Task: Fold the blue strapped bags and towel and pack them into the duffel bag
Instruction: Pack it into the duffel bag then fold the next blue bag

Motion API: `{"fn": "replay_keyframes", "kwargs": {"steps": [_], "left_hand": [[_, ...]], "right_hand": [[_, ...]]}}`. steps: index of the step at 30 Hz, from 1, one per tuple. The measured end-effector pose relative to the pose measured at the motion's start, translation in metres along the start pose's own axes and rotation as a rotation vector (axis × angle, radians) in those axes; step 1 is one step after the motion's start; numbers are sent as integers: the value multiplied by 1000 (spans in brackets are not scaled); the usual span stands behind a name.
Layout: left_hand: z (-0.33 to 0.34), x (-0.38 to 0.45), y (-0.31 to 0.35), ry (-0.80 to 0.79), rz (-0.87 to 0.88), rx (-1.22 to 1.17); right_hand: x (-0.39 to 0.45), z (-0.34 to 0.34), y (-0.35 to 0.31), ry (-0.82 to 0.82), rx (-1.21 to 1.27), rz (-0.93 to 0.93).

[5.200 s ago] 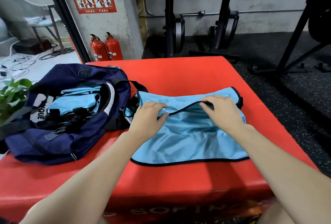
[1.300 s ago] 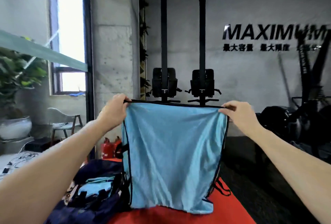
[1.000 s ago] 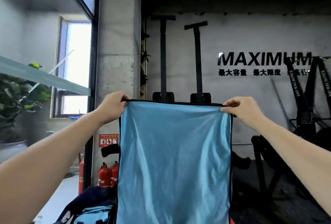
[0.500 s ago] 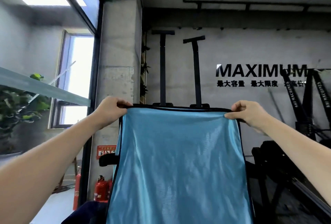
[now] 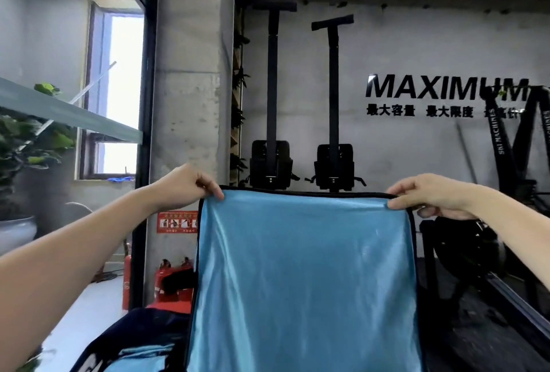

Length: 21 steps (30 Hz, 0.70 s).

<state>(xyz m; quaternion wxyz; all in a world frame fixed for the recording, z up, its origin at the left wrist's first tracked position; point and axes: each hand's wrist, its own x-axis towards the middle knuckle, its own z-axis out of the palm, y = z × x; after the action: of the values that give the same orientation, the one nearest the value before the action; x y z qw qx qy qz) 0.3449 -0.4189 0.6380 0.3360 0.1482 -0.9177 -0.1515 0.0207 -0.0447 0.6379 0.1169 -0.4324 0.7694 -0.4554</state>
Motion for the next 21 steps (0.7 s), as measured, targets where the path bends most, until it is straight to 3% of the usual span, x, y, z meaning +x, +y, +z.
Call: {"fn": "replay_keyframes", "kwargs": {"steps": [6, 9, 11, 13, 15, 17, 21], "left_hand": [[51, 69, -44, -181, -208, 10], [77, 111, -56, -198, -346, -15], [86, 147, -58, -72, -330, 3], [87, 179, -55, 194, -201, 45], [85, 203, -52, 399, -104, 57], [84, 221, -56, 471, -53, 63], [95, 233, -84, 463, -52, 62]], "right_hand": [[90, 22, 28, 44, -15, 153], [142, 39, 31, 64, 50, 224], [181, 46, 26, 220, -80, 164], [214, 47, 18, 527, -282, -10], [233, 48, 9, 727, -307, -183], [249, 47, 10, 760, -334, -287], [271, 48, 33, 733, -369, -353]]}}
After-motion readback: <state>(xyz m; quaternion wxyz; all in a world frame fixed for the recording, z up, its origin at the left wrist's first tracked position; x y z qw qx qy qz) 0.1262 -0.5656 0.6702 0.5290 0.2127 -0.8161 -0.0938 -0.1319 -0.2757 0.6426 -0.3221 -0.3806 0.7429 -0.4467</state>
